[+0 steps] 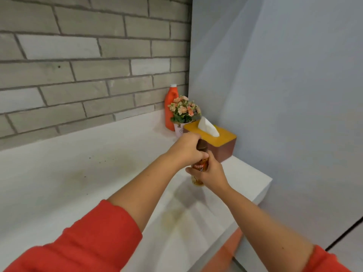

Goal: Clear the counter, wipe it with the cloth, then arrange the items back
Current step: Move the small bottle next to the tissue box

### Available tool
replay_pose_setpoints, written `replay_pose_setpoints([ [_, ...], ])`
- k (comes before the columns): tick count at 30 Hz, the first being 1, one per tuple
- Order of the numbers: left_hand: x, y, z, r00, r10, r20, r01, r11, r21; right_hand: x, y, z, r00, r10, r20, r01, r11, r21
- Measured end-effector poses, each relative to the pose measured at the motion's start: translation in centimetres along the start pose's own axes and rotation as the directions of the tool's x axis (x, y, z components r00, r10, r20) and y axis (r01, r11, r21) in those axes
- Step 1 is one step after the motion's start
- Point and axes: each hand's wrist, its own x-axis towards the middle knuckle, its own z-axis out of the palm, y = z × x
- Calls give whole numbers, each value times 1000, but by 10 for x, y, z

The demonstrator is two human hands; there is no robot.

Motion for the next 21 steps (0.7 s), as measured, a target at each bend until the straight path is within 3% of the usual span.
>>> replay_pose_setpoints([
  [8,55,54,69,997,-12,-76,5,996,-90,50,47,-86,996,88,-8,-88,983,-160],
  [14,75,66,90,997,-53,55,57,995,-87,87,71,-115,994,104,-12,-105,979,-176],
  [21,78,60,103,990,-116,79,120,992,-46,113,95,-124,977,214,6,-212,972,-99],
])
